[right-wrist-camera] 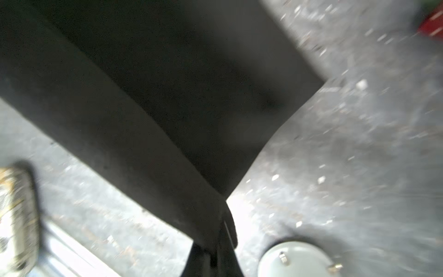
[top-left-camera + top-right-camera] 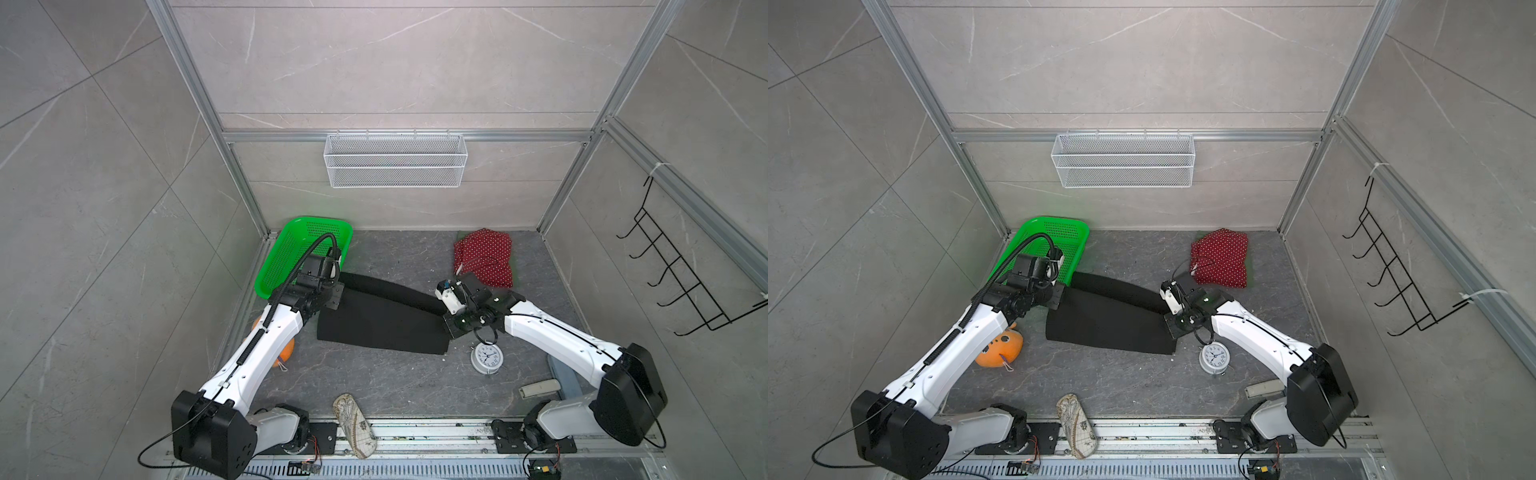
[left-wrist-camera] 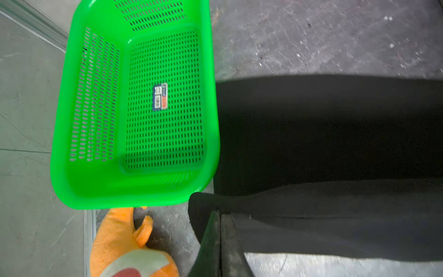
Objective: Fold and stack skirts
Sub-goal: Fold the skirt at the center of the table.
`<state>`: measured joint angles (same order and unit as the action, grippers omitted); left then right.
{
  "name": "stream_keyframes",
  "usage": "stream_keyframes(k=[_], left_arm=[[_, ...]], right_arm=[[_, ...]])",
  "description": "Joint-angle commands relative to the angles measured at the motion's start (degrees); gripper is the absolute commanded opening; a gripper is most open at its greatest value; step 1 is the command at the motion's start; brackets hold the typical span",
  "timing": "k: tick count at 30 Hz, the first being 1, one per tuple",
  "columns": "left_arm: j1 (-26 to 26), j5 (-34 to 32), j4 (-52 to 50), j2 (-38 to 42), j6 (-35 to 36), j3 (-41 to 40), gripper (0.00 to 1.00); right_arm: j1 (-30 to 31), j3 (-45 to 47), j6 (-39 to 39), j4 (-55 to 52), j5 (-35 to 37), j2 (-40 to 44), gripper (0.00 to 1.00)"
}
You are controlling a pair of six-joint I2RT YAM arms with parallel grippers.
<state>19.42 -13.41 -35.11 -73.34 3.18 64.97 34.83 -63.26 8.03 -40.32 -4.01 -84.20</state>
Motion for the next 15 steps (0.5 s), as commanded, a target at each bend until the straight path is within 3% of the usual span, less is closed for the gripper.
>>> stream_keyframes(k=[1,15], left_arm=[[-0.4,-1.4,5.6,-2.1,-1.3,4.4,0.00],[0.4,1.2,7.6,-16.5,-1.2,11.7,0.00]], right_arm=[[-1.3,-4.8,-2.7,-2.6,5.2,-2.7,0.00],[-7.9,-14.7,-5.8,0.2,1.3,-18.0,0.00]])
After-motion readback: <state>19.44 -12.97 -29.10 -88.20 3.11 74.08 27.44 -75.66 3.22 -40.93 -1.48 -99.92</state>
